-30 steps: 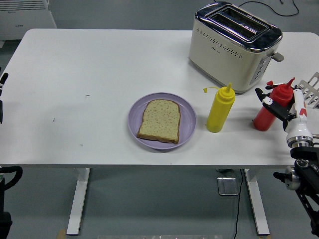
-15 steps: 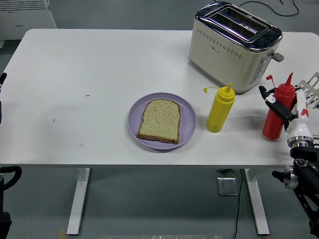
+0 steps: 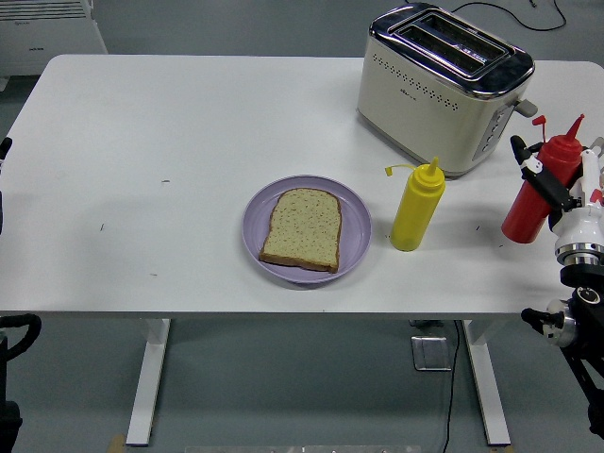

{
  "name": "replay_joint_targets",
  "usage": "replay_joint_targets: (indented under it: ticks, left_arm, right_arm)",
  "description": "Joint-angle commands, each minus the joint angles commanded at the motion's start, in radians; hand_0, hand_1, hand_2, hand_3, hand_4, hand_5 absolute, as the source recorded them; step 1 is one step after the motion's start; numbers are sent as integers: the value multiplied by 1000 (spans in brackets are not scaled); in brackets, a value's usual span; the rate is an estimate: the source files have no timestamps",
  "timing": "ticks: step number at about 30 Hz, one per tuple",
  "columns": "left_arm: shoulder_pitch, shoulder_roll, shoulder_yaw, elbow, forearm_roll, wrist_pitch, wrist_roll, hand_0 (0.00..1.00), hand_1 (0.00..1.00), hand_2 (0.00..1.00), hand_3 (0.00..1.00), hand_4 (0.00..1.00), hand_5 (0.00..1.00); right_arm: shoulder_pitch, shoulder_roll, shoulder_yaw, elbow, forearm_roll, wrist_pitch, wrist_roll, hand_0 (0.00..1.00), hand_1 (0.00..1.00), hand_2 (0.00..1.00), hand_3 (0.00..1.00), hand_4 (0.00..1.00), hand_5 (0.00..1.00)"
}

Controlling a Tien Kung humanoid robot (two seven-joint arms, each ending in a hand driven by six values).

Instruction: Pick up the cup,pour liquid into bread,place the cup on the desk

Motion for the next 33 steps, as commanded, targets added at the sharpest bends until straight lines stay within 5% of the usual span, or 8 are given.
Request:
replay_joint_targets:
  ticks: [8,17,23,33]
  left_arm:
    - [2,-1,0,0,0,0,0,720,751,763,683,669,998]
    - [7,-4,-4,0,0,1,0,721,751,763,683,669,998]
    - [9,-4,-3,0,0,1,0,720,750,763,683,668,998]
    - [11,-4,-7,1,0,1,-1,719,750,762,682,668,998]
  right_arm:
    - [63,-53,2,84,-42,4,-9,2,26,155,255,911,287]
    - [223,-131,-114,119,-283,-46,-56,2,29,163,257,913,302]
    - [335,-143,-216,102,-529,-79,-117,2,33,169,262,910,302]
    - [517,-118,-380,33,-883,-63,-224,2,39,177,269,902,301]
